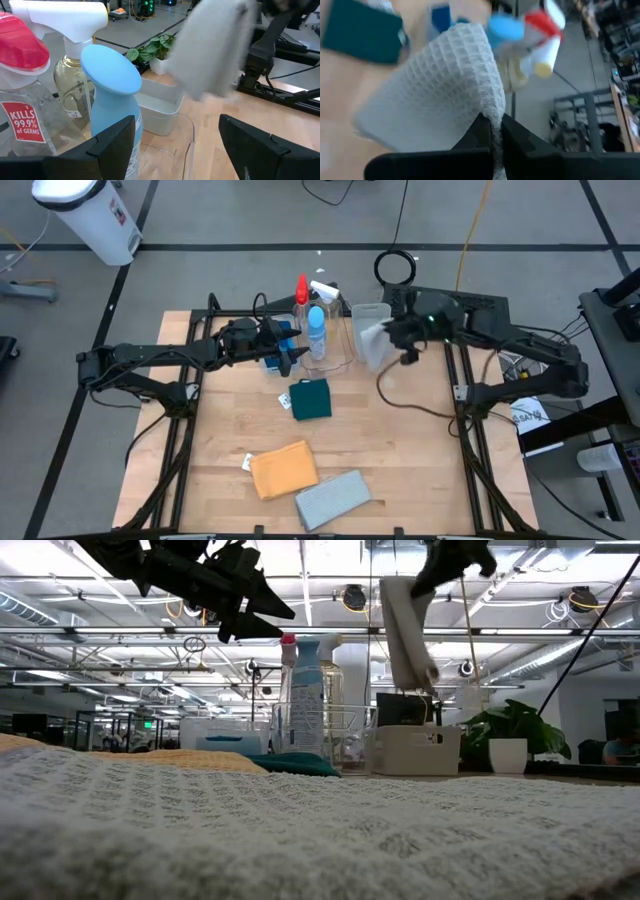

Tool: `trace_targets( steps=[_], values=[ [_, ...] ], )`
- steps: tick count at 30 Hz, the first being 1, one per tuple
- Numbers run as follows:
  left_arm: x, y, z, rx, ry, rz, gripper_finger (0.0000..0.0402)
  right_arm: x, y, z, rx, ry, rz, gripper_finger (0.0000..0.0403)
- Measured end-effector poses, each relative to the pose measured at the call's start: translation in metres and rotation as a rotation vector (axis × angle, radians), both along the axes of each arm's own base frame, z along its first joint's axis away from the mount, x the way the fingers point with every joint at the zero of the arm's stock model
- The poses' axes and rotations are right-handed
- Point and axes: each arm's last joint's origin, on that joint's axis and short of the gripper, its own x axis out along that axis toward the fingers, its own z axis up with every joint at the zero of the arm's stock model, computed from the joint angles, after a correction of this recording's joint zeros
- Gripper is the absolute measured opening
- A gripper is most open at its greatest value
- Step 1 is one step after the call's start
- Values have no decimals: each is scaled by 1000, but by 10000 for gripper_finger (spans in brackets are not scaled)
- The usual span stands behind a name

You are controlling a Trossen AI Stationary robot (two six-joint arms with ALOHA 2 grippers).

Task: Pick & Place Kitchen Items
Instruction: Put the gray microfiber cloth into the gray bin

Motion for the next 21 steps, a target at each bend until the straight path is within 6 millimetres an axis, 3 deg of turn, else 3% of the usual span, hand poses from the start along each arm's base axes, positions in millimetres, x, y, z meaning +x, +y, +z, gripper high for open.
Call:
trace_targets(
  steps=[9, 21],
  values=[
    [0, 0, 0, 0, 0, 0, 287, 19, -55, -20, -54, 59, -120, 0],
    [0, 0, 0, 0, 0, 1, 287, 20, -126, -52, -73, 146, -273, 0]
  ],
)
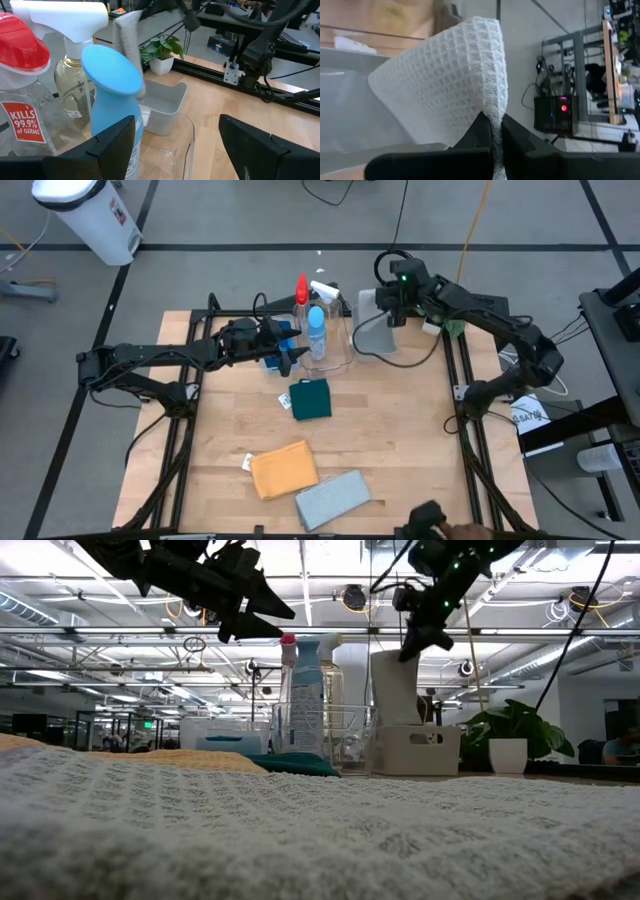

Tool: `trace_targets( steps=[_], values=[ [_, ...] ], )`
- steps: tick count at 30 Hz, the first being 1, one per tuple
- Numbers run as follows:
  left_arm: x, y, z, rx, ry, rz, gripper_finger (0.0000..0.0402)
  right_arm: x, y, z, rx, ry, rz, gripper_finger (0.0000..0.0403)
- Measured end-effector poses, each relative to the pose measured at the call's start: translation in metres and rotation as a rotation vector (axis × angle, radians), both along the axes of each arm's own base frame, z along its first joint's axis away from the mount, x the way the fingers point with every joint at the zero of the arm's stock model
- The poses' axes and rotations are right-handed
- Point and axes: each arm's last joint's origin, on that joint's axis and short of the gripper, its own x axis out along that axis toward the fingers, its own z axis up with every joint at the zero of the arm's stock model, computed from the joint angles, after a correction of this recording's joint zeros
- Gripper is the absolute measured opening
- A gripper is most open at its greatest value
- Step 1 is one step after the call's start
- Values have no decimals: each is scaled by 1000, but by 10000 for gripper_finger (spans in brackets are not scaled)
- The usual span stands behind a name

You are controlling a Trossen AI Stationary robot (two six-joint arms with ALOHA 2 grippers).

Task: Pick & Place Kitchen Items
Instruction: Put the gray microfiber cloth into the gray bin

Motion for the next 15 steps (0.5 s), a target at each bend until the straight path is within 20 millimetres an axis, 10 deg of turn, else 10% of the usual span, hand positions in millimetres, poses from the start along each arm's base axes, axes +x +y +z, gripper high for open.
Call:
trace_targets(
  steps=[15],
  values=[
    [0, 0, 0, 0, 0, 0, 287, 9, -32, -38, 138, -68, -111, 0]
  ],
)
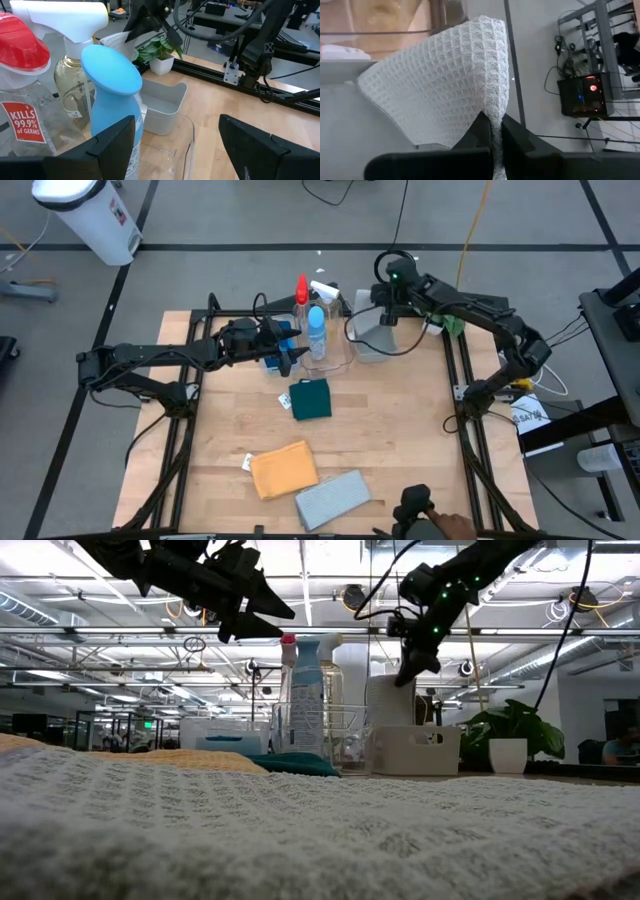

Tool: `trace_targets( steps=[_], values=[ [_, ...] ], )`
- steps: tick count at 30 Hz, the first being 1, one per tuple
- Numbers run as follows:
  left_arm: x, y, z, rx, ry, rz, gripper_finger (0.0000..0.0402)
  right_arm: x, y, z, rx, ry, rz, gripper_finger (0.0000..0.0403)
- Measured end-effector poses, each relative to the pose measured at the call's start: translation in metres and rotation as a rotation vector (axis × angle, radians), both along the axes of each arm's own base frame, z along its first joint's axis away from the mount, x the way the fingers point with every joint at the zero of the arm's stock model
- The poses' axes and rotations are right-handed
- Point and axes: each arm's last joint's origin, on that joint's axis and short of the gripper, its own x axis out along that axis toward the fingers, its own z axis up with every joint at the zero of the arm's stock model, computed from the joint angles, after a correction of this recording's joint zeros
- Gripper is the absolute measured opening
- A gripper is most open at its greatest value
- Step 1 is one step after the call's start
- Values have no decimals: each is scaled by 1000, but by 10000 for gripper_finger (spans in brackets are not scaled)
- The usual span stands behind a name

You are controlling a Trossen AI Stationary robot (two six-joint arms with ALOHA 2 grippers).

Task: Pick & Place Kitchen Items
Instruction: Put the gray microfiber cloth into the gray bin

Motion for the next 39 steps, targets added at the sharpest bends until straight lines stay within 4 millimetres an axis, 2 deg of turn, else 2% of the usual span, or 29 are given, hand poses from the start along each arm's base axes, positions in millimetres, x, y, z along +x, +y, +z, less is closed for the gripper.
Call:
trace_targets(
  steps=[10, 16, 27, 29, 39],
  values=[
    [0, 0, 0, 0, 0, 0, 287, -3, 0, -26, -79, 11, -32, 0],
    [0, 0, 0, 0, 0, -1, 287, -2, 5, -33, -86, 51, -11, 0],
    [0, 0, 0, 0, 0, -1, 287, -7, 26, -3, -175, 5, 50, 0],
    [0, 0, 0, 0, 0, -1, 287, -9, 29, -2, -176, -2, 51, 0],
    [0, 0, 0, 0, 0, -1, 287, -30, 58, -49, -100, -12, 94, 0]
  ],
)
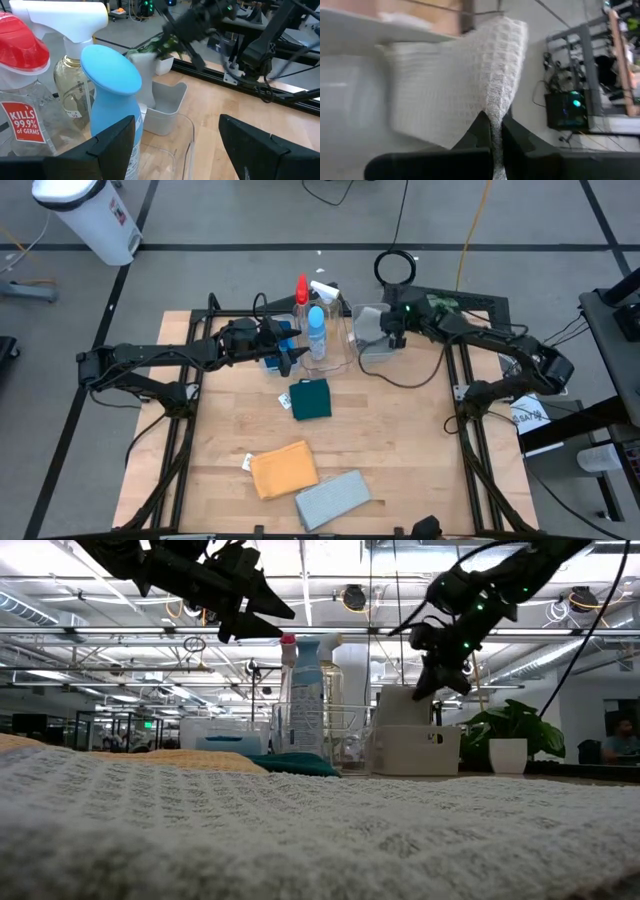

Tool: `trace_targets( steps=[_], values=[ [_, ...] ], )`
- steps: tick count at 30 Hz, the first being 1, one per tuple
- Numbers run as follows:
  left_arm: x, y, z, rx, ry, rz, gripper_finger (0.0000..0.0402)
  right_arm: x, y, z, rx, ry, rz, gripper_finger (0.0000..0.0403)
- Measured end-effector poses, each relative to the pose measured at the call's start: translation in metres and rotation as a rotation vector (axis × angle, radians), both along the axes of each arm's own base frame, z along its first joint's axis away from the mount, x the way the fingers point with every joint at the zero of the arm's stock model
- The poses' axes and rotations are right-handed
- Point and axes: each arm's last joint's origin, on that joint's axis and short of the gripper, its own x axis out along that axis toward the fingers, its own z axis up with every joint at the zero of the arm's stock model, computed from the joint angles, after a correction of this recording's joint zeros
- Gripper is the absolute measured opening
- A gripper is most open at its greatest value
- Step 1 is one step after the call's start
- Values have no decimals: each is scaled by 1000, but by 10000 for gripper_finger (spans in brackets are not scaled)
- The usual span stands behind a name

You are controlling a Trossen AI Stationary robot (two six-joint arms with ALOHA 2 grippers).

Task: Pick & Place Kitchen Items
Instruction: Put the gray microfiber cloth into the gray bin

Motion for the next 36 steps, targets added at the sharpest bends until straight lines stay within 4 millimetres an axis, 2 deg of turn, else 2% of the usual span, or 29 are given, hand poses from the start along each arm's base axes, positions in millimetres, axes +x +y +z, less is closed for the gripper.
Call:
trace_targets(
  steps=[2, 6, 15, 20, 24, 27, 30, 36],
  values=[
    [0, 0, 0, 0, 0, 0, 287, -3, 9, -6, 7, 5, 21, 0],
    [0, 0, 0, 0, 0, 0, 287, -7, 25, -6, 16, -29, 42, 0],
    [0, 0, 0, 0, 0, 0, 287, -17, 55, 30, -62, -136, 125, 0],
    [0, 0, 0, 0, 0, 0, 287, -24, 58, 41, -44, -111, 121, 0],
    [0, 0, 0, 0, 0, 0, 287, -27, 60, 37, 6, -53, 123, 0],
    [0, 0, 0, 0, 0, 0, 287, -29, 62, 33, 80, -50, 154, 0],
    [0, 0, 0, 0, 0, 0, 287, -28, 62, 34, 81, -62, 157, 0],
    [0, 0, 0, 0, 0, 1, 287, -25, 52, 31, 101, -88, 168, 0]
  ],
)
